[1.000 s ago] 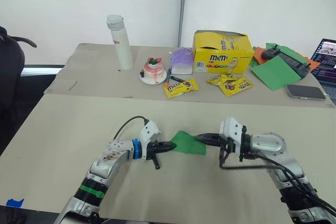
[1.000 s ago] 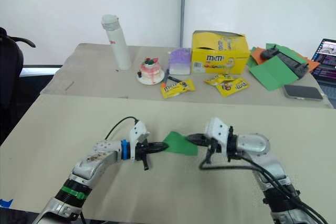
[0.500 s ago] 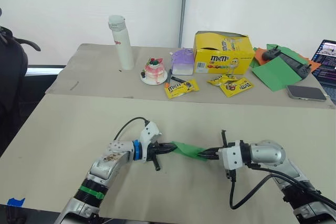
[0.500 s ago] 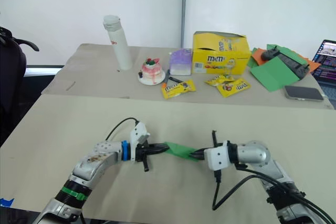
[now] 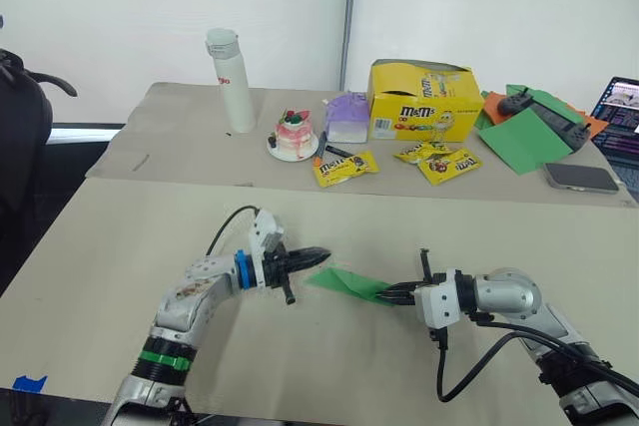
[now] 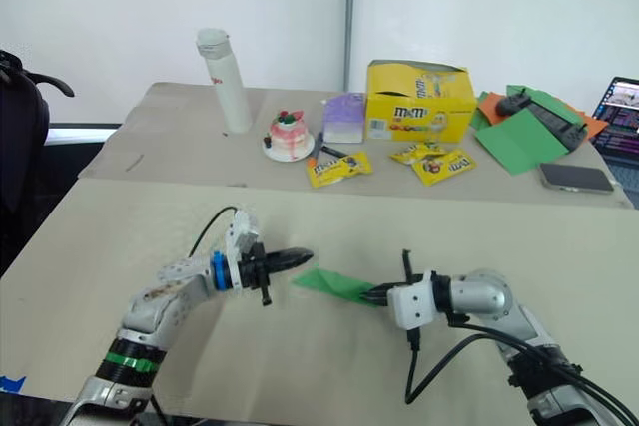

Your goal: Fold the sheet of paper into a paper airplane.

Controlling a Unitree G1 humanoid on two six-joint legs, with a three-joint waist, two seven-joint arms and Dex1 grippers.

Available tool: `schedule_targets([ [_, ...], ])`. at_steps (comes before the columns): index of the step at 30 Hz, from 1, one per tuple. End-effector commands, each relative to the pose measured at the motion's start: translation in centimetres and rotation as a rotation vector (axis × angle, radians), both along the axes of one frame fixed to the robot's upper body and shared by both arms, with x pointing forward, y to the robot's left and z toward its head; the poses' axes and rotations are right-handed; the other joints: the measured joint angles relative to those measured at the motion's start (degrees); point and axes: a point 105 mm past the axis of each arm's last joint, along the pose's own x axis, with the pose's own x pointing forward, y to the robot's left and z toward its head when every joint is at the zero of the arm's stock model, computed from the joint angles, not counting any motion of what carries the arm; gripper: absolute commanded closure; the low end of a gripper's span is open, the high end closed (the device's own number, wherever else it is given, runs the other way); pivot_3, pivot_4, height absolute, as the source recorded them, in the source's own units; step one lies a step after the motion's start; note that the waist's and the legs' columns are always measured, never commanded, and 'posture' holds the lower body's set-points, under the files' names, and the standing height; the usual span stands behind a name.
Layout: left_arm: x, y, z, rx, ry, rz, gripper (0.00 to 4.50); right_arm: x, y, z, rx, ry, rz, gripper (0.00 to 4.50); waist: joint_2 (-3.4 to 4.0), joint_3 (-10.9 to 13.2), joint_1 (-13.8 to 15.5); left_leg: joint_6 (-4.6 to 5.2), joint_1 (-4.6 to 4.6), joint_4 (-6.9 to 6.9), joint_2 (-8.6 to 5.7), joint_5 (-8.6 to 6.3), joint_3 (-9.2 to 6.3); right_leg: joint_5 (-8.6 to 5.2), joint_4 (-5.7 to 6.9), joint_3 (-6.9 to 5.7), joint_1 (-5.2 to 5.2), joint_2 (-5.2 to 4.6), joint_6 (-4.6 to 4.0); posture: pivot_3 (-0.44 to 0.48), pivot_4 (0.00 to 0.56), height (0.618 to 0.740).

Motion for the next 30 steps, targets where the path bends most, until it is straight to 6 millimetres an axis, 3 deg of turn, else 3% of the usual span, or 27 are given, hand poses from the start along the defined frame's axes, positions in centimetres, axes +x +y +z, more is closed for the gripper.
schedule_targets([
  [1,-0.4,-1.5,-0.7,0.092,-0.055,-0.064,4.5,0.1,0.0,0.2,0.006,0.008,-0.012,4.48,0.01,0.0,0.0,0.0,0.01,0.0,0.0,0.0,0.01,0.0,-0.01,0.02,0.01,0.03,0.0,0.0,0.15,0.74],
  [5,0.1,-1.8,-4.0,0.274,-0.105,-0.045,4.5,0.1,0.1,0.4,0.017,0.008,-0.022,4.48,-0.01,0.0,-0.1,0.0,0.04,-0.01,-0.03,0.0,0.02,0.0,-0.03,0.05,0.02,0.07,0.0,0.0,0.15,0.74],
  [16,0.3,-3.0,-7.2,0.314,-0.013,-0.039,4.5,-0.3,-0.4,0.6,0.023,0.044,-0.065,4.48,0.0,0.0,0.5,0.0,0.17,-0.01,-0.05,0.0,0.02,0.0,-0.02,0.03,0.17,0.01,0.0,0.0,0.15,0.74],
  [19,-0.5,-3.1,-7.8,0.328,0.012,-0.079,4.5,-0.8,-0.7,1.2,0.085,0.198,-0.112,3.56,0.01,0.0,0.6,0.0,0.17,0.01,-0.05,0.0,0.02,0.0,-0.01,0.03,0.19,0.0,0.0,0.0,0.15,0.74],
  [22,-1.0,-3.1,-8.2,0.308,0.071,-0.092,4.5,-1.1,-1.4,1.9,0.081,0.218,-0.133,2.58,0.02,0.0,0.6,0.01,0.15,0.0,-0.04,-0.01,0.02,0.0,-0.03,0.04,0.19,0.0,0.0,0.0,0.15,0.74],
  [26,-1.1,-2.9,-8.3,0.316,0.086,-0.099,4.5,-0.7,-2.6,4.2,0.215,0.372,-0.282,1.19,0.01,0.0,0.6,0.03,0.13,0.0,-0.04,-0.02,0.02,-0.01,-0.05,0.02,0.18,-0.01,0.01,0.0,0.15,0.74],
  [30,-0.9,-2.9,-8.2,0.316,0.087,-0.097,4.5,-0.3,-1.9,5.3,0.282,0.463,-0.339,1.19,-0.01,0.0,0.6,0.03,0.12,0.0,-0.01,-0.03,0.0,-0.01,-0.06,0.03,0.17,0.0,0.01,0.0,0.15,0.74],
])
